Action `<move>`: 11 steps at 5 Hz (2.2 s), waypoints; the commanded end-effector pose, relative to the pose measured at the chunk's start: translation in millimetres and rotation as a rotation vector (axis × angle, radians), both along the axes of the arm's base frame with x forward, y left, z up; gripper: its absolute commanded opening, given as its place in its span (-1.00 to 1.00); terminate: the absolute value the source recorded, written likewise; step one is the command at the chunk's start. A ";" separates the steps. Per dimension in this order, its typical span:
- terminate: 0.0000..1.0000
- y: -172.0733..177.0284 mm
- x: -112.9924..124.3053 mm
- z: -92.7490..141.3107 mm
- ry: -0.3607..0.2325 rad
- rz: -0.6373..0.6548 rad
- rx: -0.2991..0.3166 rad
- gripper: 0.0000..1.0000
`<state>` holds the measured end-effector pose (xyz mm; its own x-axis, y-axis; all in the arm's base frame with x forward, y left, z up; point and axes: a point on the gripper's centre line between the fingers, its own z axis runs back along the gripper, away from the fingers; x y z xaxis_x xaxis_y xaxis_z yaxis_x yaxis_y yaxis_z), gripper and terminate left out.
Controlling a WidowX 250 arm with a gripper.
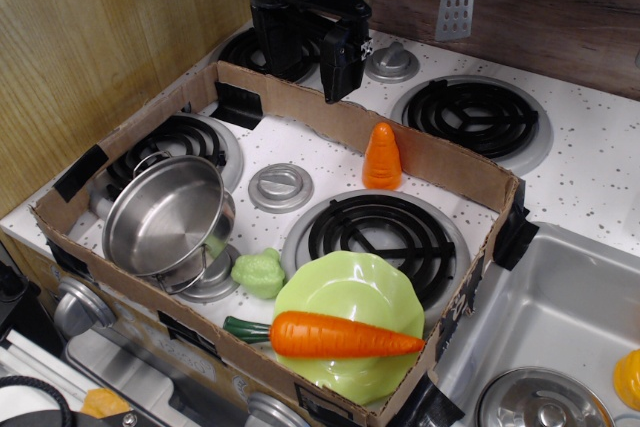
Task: Take carrot off plate
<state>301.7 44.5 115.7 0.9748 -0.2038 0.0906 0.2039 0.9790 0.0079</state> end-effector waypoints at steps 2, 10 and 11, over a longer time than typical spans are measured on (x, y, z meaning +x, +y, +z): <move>-1.00 -3.5 -11.7 8.3 0.004 -0.101 0.034 1.00; -1.00 -66.4 -108.7 -63.1 -0.270 -0.645 0.142 1.00; -1.00 -69.3 -112.1 -71.8 -0.272 -0.637 0.151 1.00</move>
